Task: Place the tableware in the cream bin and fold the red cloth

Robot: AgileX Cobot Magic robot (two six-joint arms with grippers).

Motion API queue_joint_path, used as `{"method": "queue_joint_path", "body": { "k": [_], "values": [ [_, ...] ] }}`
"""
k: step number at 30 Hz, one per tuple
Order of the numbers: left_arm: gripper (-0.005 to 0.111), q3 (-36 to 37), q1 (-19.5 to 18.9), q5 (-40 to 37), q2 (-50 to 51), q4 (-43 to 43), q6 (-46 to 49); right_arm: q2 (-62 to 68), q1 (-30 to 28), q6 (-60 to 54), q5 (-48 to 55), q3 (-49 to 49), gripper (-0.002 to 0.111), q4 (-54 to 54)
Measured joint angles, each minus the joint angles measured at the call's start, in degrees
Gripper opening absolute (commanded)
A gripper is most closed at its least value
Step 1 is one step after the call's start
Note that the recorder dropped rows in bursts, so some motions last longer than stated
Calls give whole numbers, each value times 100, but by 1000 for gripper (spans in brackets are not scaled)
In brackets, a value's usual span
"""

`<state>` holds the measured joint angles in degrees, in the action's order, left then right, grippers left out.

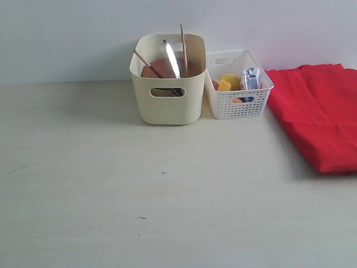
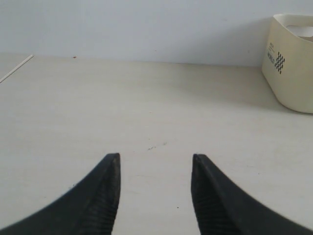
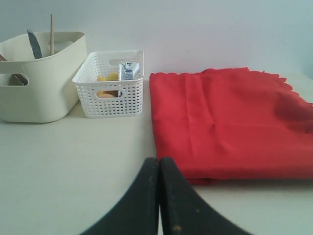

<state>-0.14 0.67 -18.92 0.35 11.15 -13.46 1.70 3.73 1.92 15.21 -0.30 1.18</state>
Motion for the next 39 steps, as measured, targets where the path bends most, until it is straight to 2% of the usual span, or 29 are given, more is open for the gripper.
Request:
{"method": "queue_joint_path", "body": {
  "k": [39],
  "values": [
    [45, 0, 0, 0, 0, 0, 0, 0, 0, 0, 106, 0, 0, 0]
  ]
}}
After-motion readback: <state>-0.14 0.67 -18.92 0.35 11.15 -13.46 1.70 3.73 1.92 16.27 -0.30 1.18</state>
